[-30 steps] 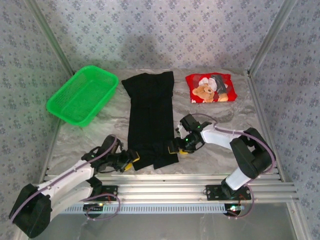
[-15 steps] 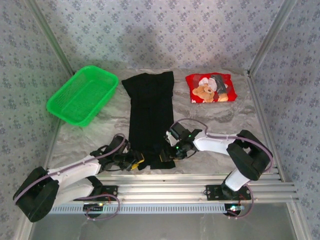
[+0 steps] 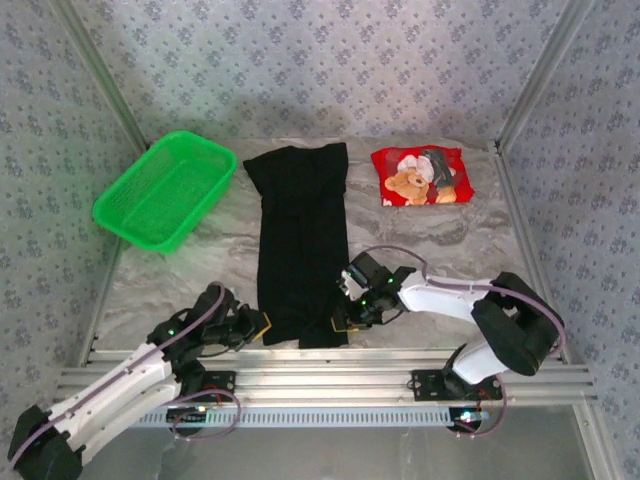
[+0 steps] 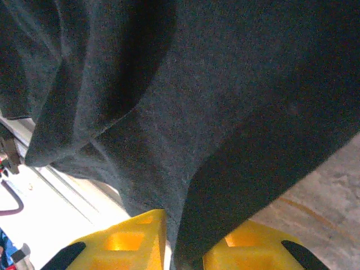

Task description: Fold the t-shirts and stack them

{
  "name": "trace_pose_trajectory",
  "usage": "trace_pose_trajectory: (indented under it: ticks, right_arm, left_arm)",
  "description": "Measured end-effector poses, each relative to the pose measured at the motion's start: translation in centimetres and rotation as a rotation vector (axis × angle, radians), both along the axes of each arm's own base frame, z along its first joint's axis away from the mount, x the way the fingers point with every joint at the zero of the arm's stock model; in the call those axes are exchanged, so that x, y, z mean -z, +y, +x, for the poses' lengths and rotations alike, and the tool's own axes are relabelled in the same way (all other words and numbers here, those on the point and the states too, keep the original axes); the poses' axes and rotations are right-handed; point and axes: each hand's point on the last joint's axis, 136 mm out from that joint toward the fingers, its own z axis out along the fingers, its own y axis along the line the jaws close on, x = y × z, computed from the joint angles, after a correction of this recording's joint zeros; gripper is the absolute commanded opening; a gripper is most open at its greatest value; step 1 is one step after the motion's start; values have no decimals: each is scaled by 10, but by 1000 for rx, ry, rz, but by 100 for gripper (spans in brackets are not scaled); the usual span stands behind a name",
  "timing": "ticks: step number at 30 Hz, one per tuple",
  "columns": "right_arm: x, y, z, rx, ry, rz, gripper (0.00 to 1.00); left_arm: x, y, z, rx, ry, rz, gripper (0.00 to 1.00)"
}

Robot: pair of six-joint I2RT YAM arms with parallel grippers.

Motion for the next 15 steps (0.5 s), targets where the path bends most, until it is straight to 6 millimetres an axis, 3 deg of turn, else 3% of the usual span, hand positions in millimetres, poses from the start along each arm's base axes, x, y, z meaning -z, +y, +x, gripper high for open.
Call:
trace_pose_trajectory:
  ticks: [3,7,15]
  right_arm:
    - [1,-2,-3,5,11,-1,41]
    - [7,-9,-9,18,35,-23,49]
    - [6,-20,-22,24,33,-12,52]
  left_arm:
    - [-2,3,-2,0,-11,-3,30]
    - [2,6,-6,9,2,21,42]
    - [32,14,-19,52,131,158,44]
